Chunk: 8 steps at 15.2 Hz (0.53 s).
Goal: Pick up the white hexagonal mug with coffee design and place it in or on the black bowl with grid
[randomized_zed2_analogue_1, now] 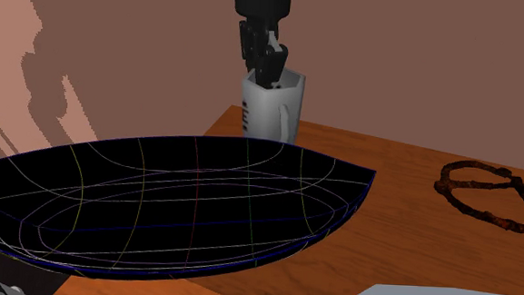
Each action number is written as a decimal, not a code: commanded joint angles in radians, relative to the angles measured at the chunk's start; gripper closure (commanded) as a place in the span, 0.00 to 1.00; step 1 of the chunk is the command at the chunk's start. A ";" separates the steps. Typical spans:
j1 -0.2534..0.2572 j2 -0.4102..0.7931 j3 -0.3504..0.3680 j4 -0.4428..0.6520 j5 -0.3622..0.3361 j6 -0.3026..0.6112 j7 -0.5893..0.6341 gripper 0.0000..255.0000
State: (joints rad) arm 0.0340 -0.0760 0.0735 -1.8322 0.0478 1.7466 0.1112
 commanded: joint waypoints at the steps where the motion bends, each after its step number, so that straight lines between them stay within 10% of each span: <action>1: 0.000 0.002 0.000 0.014 0.000 -0.014 0.001 1.00; 8: 0.000 0.012 0.000 0.120 -0.002 -0.110 0.005 1.00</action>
State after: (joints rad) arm 0.0338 -0.0623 0.0734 -1.7225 0.0460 1.6494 0.1163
